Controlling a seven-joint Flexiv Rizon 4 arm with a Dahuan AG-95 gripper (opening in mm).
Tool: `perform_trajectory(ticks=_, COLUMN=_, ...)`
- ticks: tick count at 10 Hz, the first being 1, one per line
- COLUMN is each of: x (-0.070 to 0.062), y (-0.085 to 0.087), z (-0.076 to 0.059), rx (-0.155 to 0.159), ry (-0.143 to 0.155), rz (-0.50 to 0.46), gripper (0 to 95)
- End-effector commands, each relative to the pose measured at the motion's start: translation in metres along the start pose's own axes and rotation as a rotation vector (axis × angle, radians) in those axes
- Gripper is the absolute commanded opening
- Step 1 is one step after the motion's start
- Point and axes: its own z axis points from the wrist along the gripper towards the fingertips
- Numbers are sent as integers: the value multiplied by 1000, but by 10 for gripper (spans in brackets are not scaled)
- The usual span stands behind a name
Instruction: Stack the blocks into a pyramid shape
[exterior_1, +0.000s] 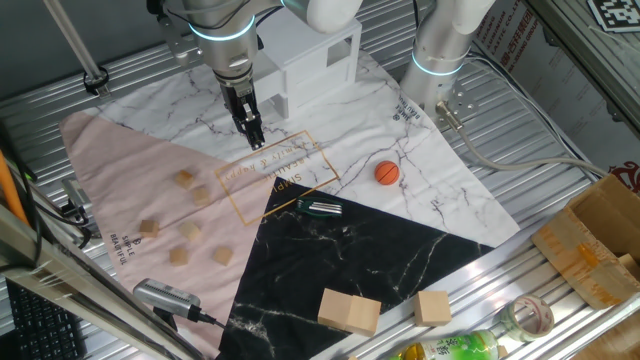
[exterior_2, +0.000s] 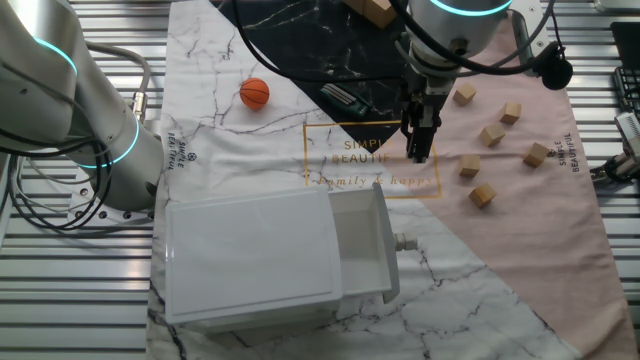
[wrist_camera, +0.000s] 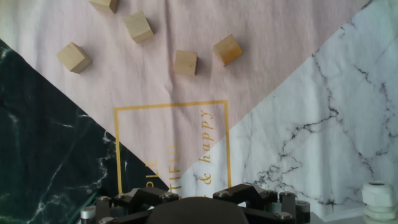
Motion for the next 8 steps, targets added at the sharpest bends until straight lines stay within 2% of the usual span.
perform_trajectory(ticks=1, x=0, y=0, z=0, rx=-37, ry=25, rz=25, gripper=0)
perform_trajectory(ticks=2, x=0, y=0, z=0, rx=-69, ry=28, rz=34, gripper=0)
perform_trajectory(ticks=5, x=0, y=0, z=-1, rx=-48, ry=29, rz=25, gripper=0)
perform_trajectory(ticks=8, x=0, y=0, z=-1, rx=-47, ry=28, rz=24, gripper=0)
